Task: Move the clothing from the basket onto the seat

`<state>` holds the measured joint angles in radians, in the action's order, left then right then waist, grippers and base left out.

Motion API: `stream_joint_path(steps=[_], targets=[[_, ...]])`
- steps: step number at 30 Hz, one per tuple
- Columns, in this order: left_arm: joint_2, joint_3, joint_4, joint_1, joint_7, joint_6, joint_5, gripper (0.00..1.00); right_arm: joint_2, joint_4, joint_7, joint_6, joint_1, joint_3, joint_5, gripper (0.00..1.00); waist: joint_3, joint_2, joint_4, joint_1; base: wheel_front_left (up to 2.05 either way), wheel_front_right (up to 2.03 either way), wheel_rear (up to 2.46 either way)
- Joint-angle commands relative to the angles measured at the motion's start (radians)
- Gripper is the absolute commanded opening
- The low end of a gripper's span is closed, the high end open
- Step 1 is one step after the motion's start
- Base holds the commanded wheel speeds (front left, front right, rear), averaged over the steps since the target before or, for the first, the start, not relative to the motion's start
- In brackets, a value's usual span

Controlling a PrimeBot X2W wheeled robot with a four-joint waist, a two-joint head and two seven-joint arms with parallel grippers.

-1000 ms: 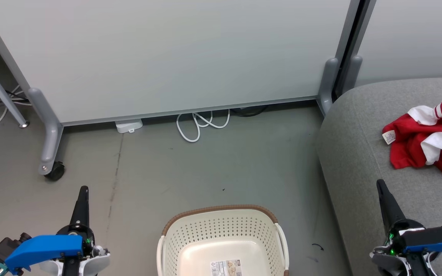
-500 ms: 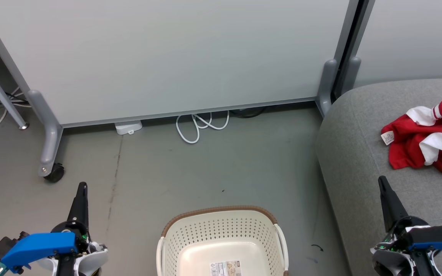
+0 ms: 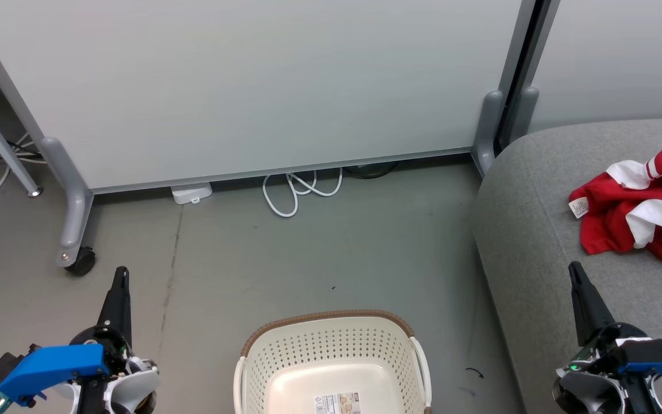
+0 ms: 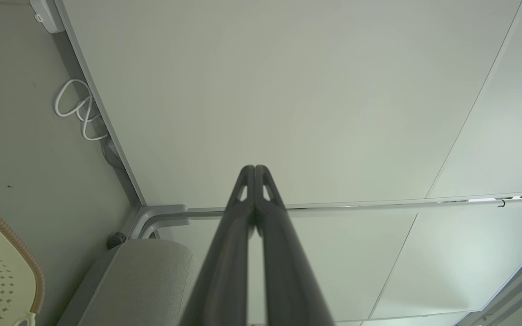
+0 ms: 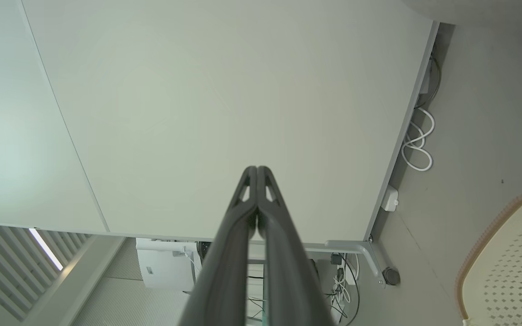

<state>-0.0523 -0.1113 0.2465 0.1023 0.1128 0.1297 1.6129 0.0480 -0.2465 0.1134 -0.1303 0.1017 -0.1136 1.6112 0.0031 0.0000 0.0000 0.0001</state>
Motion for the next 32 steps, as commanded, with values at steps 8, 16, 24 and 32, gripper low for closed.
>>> stream_joint_path(steps=[8, 16, 24, 32], targets=[[0.0, -0.003, -0.004, 0.011, 0.003, 0.002, 0.003, 0.0, 0.004, 0.003, 0.003, -0.001, 0.011, -0.002, 0.003, 0.0, 0.0, 0.0, 0.0, -0.0001, 0.0, 0.0, 0.0], [0.001, -0.004, -0.004, 0.011, 0.003, 0.002, 0.002, 0.0, 0.004, 0.003, 0.003, -0.001, 0.011, -0.001, 0.003, 0.0, 0.0, 0.0, 0.0, -0.0001, 0.0, 0.0, 0.0], [0.001, -0.004, -0.004, 0.011, 0.004, 0.002, 0.002, 0.0, 0.004, 0.003, 0.003, -0.001, 0.011, -0.001, 0.003, 0.0, 0.0, 0.0, 0.0, -0.0001, 0.0, 0.0, 0.0], [0.001, -0.004, -0.004, 0.011, 0.004, 0.002, 0.002, 0.0, 0.004, 0.003, 0.003, -0.001, 0.011, -0.001, 0.003, 0.0, 0.0, 0.0, 0.0, -0.0001, 0.0, 0.0, 0.0]])
